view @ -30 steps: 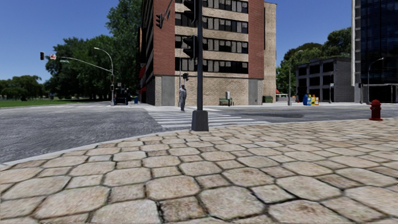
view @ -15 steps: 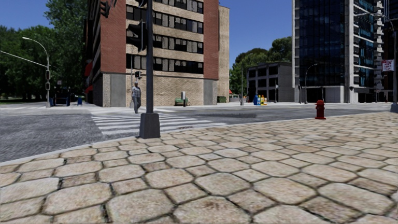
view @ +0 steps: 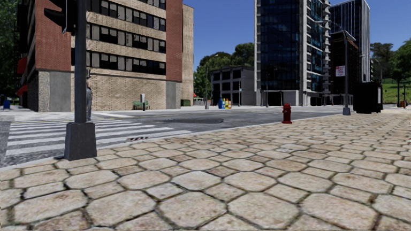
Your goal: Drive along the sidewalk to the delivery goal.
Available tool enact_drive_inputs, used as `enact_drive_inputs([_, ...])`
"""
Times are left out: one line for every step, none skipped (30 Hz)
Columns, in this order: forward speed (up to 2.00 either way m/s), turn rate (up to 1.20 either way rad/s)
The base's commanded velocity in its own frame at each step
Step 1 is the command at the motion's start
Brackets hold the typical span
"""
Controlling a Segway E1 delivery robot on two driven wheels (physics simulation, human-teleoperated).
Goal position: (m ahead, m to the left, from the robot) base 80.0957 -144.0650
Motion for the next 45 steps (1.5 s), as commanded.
enact_drive_inputs([2.00, -0.56])
enact_drive_inputs([2.00, -0.56])
enact_drive_inputs([2.00, -0.56])
enact_drive_inputs([2.00, -0.56])
enact_drive_inputs([2.00, -0.56])
enact_drive_inputs([2.00, -0.56])
enact_drive_inputs([2.00, -0.56])
enact_drive_inputs([2.00, -0.56])
enact_drive_inputs([2.00, -0.56])
enact_drive_inputs([2.00, -0.56])
enact_drive_inputs([2.00, -0.56])
enact_drive_inputs([2.00, -0.56])
enact_drive_inputs([2.00, -0.56])
enact_drive_inputs([2.00, -0.56])
enact_drive_inputs([2.00, -0.56])
enact_drive_inputs([2.00, -0.56])
enact_drive_inputs([2.00, -0.56])
enact_drive_inputs([2.00, -0.56])
enact_drive_inputs([2.00, -0.56])
enact_drive_inputs([2.00, -0.56])
enact_drive_inputs([2.00, -0.56])
enact_drive_inputs([2.00, -0.56])
enact_drive_inputs([2.00, -0.56])
enact_drive_inputs([2.00, -0.56])
enact_drive_inputs([2.00, -0.56])
enact_drive_inputs([2.00, -0.56])
enact_drive_inputs([2.00, -0.56])
enact_drive_inputs([2.00, -0.56])
enact_drive_inputs([2.00, -0.56])
enact_drive_inputs([2.00, -0.56])
enact_drive_inputs([2.00, -0.56])
enact_drive_inputs([2.00, -0.56])
enact_drive_inputs([2.00, -0.56])
enact_drive_inputs([2.00, -0.56])
enact_drive_inputs([2.00, -0.56])
enact_drive_inputs([2.00, -0.56])
enact_drive_inputs([2.00, -0.56])
enact_drive_inputs([2.00, -0.56])
enact_drive_inputs([2.00, -0.56])
enact_drive_inputs([2.00, -0.56])
enact_drive_inputs([2.00, -0.56])
enact_drive_inputs([2.00, -0.56])
enact_drive_inputs([2.00, -0.56])
enact_drive_inputs([2.00, -0.56])
enact_drive_inputs([2.00, -0.56])
